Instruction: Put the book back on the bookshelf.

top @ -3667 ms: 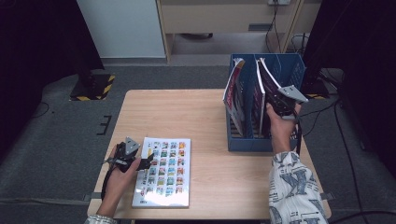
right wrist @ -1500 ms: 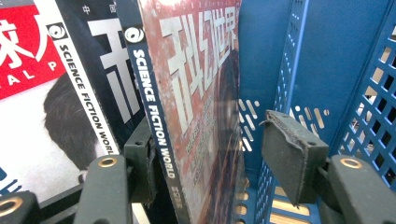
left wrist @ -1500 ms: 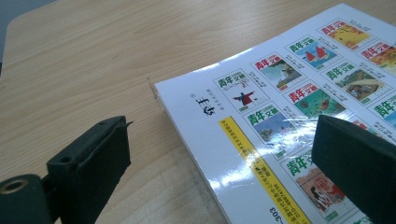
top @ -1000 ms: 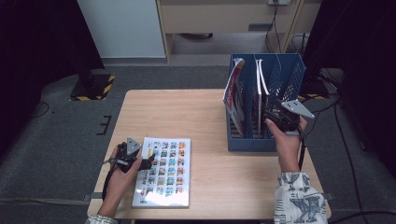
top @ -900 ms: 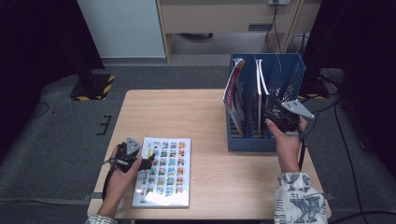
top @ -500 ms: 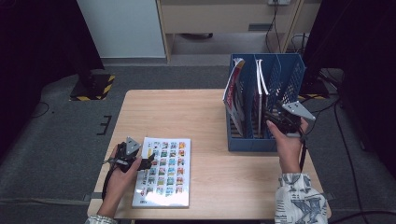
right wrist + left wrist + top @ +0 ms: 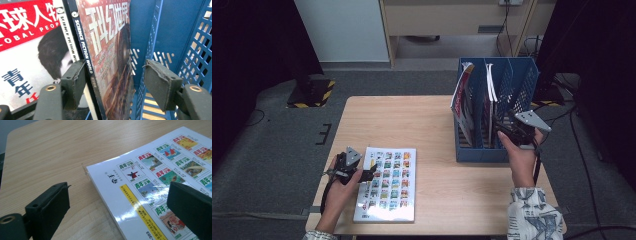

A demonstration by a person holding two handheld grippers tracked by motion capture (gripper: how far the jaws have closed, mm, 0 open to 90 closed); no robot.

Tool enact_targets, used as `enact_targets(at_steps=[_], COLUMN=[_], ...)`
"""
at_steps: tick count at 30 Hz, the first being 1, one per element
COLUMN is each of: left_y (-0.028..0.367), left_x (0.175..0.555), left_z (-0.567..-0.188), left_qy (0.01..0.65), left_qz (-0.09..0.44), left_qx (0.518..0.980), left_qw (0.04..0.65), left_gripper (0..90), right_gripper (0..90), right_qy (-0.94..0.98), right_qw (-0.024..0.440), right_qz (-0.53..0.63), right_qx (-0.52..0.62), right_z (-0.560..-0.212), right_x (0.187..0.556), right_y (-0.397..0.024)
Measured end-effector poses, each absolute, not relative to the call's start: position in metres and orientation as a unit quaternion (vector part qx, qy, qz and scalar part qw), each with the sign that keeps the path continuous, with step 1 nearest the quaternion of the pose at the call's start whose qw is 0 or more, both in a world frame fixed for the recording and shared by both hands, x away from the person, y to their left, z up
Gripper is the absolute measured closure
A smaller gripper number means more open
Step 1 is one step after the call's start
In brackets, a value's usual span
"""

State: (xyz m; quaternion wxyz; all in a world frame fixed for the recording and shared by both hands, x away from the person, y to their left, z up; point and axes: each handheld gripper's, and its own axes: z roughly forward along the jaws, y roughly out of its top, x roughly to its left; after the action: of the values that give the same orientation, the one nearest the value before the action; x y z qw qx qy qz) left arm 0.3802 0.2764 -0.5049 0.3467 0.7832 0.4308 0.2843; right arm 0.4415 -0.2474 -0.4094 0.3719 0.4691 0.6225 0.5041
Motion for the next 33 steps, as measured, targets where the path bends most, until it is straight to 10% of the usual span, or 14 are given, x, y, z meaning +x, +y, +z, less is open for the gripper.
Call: enact_targets(at_steps=[33], left_y=[0.277], left_x=[0.380], left_z=[-0.505], left_qy=[0.435], left_qz=[0.279], left_qx=[0.781], left_qw=[0.350], left_gripper=[2.6], right_gripper=[5.5], right_qy=[0.649], right_qw=[0.312], right_qz=[0.521], right_qx=[0.459], right_z=[-0.417], right_x=[0.406], right_y=[-0.226])
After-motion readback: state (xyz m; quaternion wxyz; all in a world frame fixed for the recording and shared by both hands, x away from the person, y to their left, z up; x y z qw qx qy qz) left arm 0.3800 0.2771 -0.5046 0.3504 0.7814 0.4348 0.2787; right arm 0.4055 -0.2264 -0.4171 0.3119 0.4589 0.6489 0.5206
